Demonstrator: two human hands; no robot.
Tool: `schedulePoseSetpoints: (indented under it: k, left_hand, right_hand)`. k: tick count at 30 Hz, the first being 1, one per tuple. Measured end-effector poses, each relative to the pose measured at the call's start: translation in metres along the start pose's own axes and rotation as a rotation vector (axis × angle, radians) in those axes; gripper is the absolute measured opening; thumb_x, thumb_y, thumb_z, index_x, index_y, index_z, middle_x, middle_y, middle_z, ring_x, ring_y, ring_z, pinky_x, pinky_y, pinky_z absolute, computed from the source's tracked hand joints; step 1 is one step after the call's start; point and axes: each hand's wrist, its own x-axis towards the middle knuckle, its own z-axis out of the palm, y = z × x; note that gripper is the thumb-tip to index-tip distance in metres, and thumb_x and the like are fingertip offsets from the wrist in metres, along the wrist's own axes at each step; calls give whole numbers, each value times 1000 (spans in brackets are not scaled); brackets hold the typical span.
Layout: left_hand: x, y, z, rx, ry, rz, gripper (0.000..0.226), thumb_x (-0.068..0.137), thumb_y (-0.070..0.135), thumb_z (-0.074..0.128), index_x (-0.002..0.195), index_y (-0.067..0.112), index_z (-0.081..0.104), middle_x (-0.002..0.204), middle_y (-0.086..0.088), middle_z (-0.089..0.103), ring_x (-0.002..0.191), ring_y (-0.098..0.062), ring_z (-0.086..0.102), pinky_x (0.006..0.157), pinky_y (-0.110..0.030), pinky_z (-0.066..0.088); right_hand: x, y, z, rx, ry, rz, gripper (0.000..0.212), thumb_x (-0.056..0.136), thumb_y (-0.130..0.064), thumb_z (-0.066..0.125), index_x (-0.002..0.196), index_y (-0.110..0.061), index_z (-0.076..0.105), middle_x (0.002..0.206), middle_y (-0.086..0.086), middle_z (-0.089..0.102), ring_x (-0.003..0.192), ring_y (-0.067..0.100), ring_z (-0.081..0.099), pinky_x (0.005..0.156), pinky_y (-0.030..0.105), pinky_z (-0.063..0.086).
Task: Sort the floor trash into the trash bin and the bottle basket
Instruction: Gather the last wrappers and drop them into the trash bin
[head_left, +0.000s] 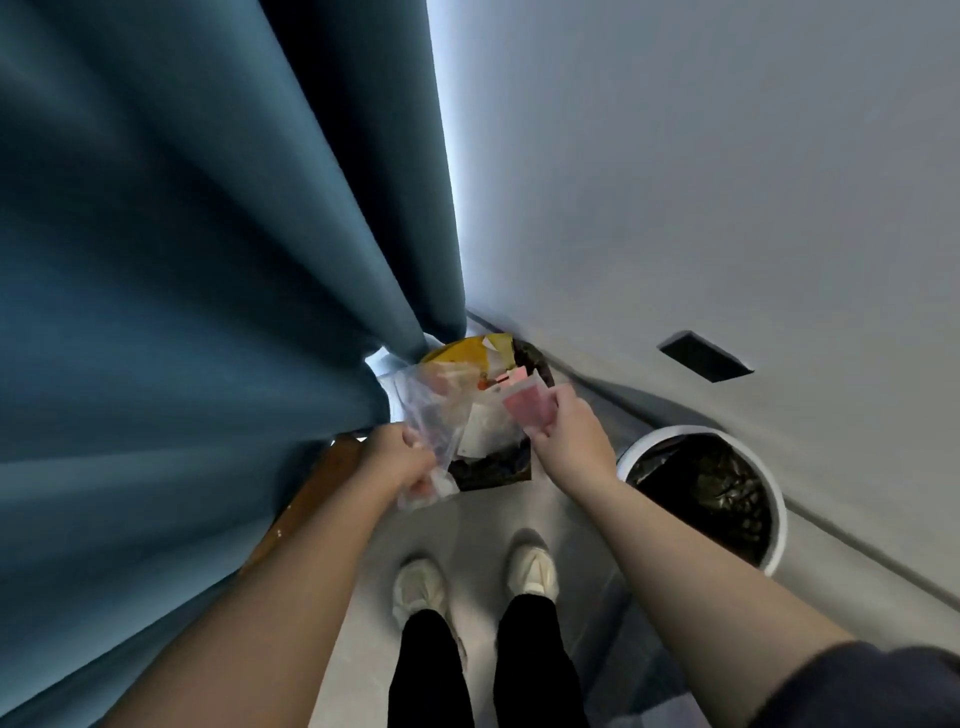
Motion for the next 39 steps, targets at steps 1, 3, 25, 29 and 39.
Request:
schedulePoseSetpoints:
  k: [1,3,25,29,39]
  left_hand:
    - [21,-3,13,11,-7,-12,11,83,0,58,84,11,57,78,-12,61,62,-21,63,42,-21,50]
    - [63,-10,39,-5,-27,-36,18,78,-6,56,78,12,55,78,-12,56,73,-27,62,60,-34,59]
    - [169,-29,91,413,15,270,56,89,13,54,142,16,35,140,-9,31,122,-30,44,100,-38,38]
    - [177,-52,97,778,75,587,63,89,19,56,145,23,28,154,-3,18,134,-29,32,98,-44,41]
    - [249,-79,136,1546,-34,451,72,95,61,16,151,24,-10,156,-16,-21,144,-29,-21,110,-53,-18]
  right_hand:
    - [19,9,15,-5,-3,6,24,88,-25,61,106,-19,46,105,5,53,93,28,56,75,41,48]
    - [54,26,46,-8,5,6,27,88,-28,61,110,-21,46,106,3,52,93,27,56,69,37,44]
    - [105,83,135,-352,-189,-218,66,89,-12,49,148,-25,22,154,4,21,136,29,27,90,41,46]
    - [119,90,160,-568,-332,-280,75,91,-13,47,152,-28,6,161,6,-1,147,34,-1,114,49,25]
    - [182,103,215,-1020,-444,-301,71,98,-55,27,149,-33,-18,155,5,-30,141,38,-27,112,64,-2]
